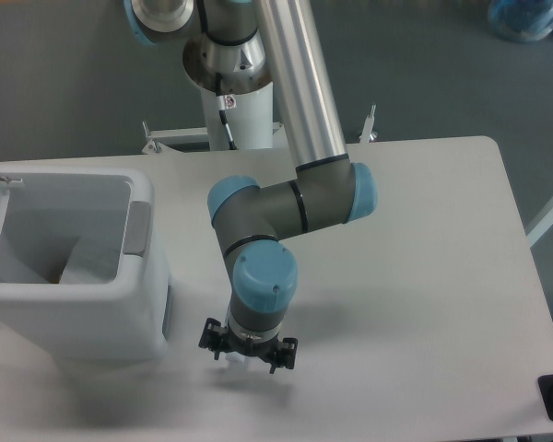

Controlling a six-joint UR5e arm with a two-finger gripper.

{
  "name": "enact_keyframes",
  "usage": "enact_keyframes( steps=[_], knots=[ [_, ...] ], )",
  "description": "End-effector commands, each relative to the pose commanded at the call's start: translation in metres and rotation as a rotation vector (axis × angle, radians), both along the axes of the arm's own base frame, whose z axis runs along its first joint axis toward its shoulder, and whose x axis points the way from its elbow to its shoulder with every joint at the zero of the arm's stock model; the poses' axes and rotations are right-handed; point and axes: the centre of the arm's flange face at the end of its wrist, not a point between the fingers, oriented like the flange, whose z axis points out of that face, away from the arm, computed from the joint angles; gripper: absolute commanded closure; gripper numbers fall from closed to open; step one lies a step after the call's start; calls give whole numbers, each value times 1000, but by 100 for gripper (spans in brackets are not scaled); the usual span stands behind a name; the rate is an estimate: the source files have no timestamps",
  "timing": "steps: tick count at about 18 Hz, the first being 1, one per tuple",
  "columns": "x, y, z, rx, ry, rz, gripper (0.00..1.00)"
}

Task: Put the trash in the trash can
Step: 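Close the gripper around the water bottle's cap end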

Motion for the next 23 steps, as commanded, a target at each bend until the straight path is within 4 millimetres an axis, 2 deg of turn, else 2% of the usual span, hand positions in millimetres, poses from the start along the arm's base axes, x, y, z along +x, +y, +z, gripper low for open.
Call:
enact_keyframes(
  steps=[4, 7, 16, 23],
  knots=[
    [3, -2, -10, -11, -8, -3, 4],
    [3, -2, -10, -13, -9, -3, 8],
    [5, -4, -13, -17, -13, -1, 30],
    [8, -5, -13, -20, -15, -6, 34]
  ],
)
